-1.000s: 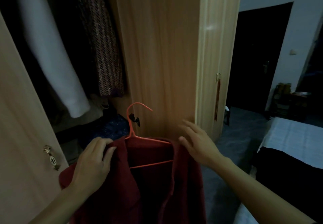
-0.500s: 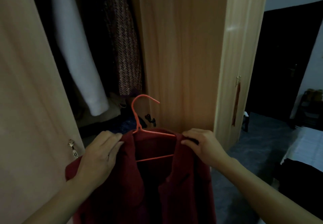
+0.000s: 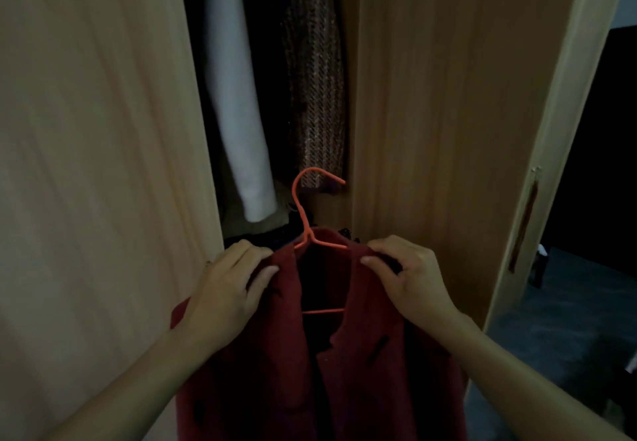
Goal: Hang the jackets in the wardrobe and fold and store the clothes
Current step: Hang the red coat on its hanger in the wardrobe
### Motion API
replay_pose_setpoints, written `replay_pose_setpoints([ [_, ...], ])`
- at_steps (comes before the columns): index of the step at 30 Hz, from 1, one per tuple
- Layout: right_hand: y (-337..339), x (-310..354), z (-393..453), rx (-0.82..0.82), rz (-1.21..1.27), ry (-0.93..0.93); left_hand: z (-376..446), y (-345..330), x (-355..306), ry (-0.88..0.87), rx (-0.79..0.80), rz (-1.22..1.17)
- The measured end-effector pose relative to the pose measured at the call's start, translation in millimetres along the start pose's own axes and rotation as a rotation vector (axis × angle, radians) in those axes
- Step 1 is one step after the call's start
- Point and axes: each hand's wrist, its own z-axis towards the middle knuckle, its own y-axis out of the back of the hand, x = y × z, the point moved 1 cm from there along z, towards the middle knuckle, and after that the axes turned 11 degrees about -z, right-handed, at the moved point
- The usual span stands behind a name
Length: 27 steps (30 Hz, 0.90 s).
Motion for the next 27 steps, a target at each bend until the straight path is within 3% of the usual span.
replay_pose_setpoints([
  [6, -23.8, 11.4, 4.9, -0.083, 0.001, -0.082, -8.7, 32.3, 38.2, 0.019, 0.065, 0.021],
  [17, -69.7, 26.9, 11.0, -0.066, 0.067, -0.177, -14.1, 67.3, 97.9, 0.068, 0.116, 0.084],
  [27, -97.8, 18.0, 19.3, -0.025, 0.138, -0.211, 59.8, 42.4, 155.2, -0.038, 0.390, 0.533],
])
